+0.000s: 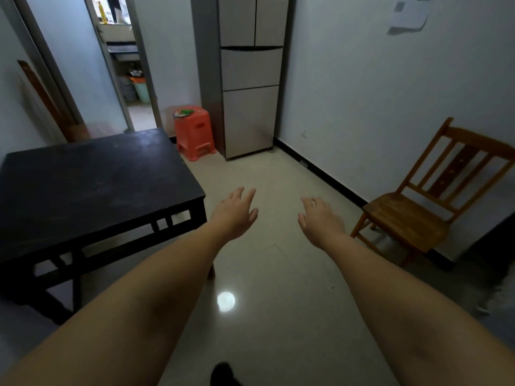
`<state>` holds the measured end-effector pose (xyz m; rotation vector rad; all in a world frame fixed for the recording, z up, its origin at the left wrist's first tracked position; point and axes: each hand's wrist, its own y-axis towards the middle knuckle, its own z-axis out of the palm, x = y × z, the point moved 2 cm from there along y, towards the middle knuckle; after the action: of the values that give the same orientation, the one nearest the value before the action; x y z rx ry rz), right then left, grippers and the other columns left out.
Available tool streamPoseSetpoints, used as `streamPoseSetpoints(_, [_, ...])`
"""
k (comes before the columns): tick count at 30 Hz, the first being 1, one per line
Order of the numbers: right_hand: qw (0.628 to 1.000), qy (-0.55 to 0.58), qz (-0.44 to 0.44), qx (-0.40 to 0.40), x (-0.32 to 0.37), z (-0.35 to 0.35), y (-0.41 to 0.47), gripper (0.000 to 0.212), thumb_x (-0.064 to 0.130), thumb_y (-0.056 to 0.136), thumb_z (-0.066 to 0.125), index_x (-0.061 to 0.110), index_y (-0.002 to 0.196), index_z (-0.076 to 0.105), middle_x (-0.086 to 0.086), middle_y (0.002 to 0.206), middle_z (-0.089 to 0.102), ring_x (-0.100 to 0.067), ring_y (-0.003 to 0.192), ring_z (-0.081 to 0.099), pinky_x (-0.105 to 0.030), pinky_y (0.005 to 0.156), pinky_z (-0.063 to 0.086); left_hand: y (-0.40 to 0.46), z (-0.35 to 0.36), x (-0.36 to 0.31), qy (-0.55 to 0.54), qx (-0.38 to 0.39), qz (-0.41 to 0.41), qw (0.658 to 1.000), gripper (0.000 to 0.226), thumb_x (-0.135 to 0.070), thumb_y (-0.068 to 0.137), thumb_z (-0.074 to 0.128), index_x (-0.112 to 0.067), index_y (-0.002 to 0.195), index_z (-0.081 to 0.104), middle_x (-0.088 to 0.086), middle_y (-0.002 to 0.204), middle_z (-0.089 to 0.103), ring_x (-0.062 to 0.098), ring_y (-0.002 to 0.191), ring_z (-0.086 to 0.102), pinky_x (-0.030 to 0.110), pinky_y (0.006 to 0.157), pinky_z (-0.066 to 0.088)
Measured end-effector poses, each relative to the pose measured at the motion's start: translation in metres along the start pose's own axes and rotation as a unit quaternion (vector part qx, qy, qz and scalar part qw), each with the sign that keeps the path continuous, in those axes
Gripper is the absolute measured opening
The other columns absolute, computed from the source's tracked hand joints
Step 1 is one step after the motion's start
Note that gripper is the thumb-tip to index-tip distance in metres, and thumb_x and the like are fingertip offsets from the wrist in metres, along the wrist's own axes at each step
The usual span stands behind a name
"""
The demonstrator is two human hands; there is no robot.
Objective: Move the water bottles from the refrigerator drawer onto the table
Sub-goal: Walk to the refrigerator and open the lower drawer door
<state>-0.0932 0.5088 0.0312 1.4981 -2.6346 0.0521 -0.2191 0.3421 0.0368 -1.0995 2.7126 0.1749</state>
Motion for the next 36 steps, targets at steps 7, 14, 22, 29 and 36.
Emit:
streamPoseSetpoints(7, [1.0,0.001,0.005,-0.01,-0.006,0.006,0.128,0.049,0.034,0.101,0.033,0.019,0.147,0.028,-0.01,0.148,0.033,-0.029,0.13,0.039,-0.042,0.094,0.043,0.128,0.005,0.03,-0.003,0.009,0.003,1.0,0.059,-0.041,0.099,0.037,-0.021,0.151,0.018,0.013,0.157,0.022,0.031,0.141,0.029,0.046,0.112,0.033])
streamPoseSetpoints(14, [0.999,0.024,0.031,-0.015,-0.013,-0.005,0.262,0.047,0.033,0.101,0.034,0.017,0.146,0.03,-0.012,0.146,0.035,-0.031,0.127,0.042,-0.043,0.095,0.045,0.271,-0.016,0.053,-0.001,0.011,0.034,0.999,0.06,-0.039,0.099,0.039,-0.019,0.152,0.019,0.014,0.156,0.023,0.033,0.141,0.028,0.046,0.114,0.028])
streamPoseSetpoints(22, [0.999,0.012,0.031,0.009,-0.023,0.002,0.393,0.048,0.033,0.102,0.032,0.016,0.147,0.028,-0.011,0.147,0.033,-0.031,0.128,0.039,-0.044,0.094,0.044,0.397,-0.007,0.076,0.01,0.021,0.042,0.999,0.059,-0.04,0.098,0.038,-0.021,0.151,0.02,0.012,0.156,0.024,0.032,0.14,0.03,0.044,0.11,0.03])
streamPoseSetpoints(29, [1.0,0.003,-0.01,0.001,-0.052,0.007,0.549,0.047,0.03,0.101,0.033,0.015,0.146,0.03,-0.012,0.144,0.039,-0.032,0.124,0.044,-0.04,0.092,0.043,0.542,0.004,0.103,-0.015,0.015,-0.012,1.0,0.059,-0.041,0.098,0.04,-0.02,0.15,0.023,0.011,0.155,0.025,0.03,0.138,0.033,0.046,0.107,0.037])
streamPoseSetpoints(36, [0.999,0.003,-0.051,-0.002,-0.059,-0.008,0.724,0.047,0.031,0.1,0.036,0.015,0.143,0.033,-0.014,0.14,0.04,-0.035,0.122,0.046,-0.044,0.093,0.045,0.678,-0.011,0.135,-0.031,-0.027,-0.063,0.997,0.06,-0.041,0.097,0.042,-0.02,0.15,0.024,0.01,0.153,0.028,0.029,0.137,0.035,0.046,0.106,0.039])
